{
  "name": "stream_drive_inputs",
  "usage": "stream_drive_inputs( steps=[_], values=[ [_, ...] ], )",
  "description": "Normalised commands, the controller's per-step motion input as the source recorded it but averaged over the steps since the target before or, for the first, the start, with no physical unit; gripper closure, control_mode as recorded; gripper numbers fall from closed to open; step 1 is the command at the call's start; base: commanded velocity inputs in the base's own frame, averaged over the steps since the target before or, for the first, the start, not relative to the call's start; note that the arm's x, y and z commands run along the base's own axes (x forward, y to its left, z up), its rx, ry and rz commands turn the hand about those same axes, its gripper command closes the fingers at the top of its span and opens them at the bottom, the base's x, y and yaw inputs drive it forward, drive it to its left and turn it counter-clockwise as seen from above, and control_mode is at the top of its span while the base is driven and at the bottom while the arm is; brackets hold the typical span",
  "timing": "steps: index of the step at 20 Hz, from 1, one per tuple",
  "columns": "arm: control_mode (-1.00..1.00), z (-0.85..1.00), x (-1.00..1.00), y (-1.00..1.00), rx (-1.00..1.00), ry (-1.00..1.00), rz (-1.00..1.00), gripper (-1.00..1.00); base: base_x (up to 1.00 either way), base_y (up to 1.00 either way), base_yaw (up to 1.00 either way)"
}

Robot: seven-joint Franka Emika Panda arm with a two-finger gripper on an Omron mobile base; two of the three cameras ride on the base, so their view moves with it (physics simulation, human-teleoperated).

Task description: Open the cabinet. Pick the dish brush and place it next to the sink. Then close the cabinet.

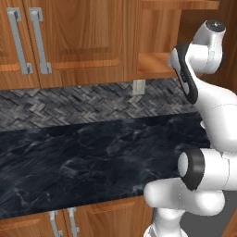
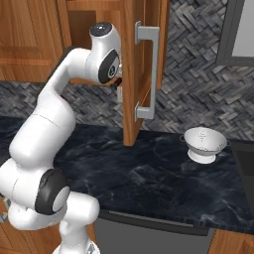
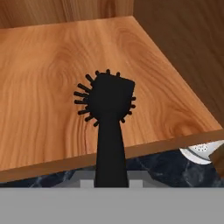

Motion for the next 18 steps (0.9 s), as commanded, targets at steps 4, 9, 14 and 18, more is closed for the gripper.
stream_drive_inputs(
  steps=[4,9,14,18],
  values=[
    [-1.0,-0.43,-1.0,0.54,-0.07,0.0,0.07,1.0,0.0,0.0,0.0],
    [-1.0,-0.38,-1.0,0.76,-0.09,0.01,0.16,1.0,0.0,0.0,0.0],
    [-1.0,-0.47,-1.0,0.09,0.0,0.04,0.09,1.0,0.0,0.0,0.0],
    [-1.0,-0.47,-1.0,-0.29,0.0,0.06,0.0,1.0,0.0,0.0,0.0]
  ],
)
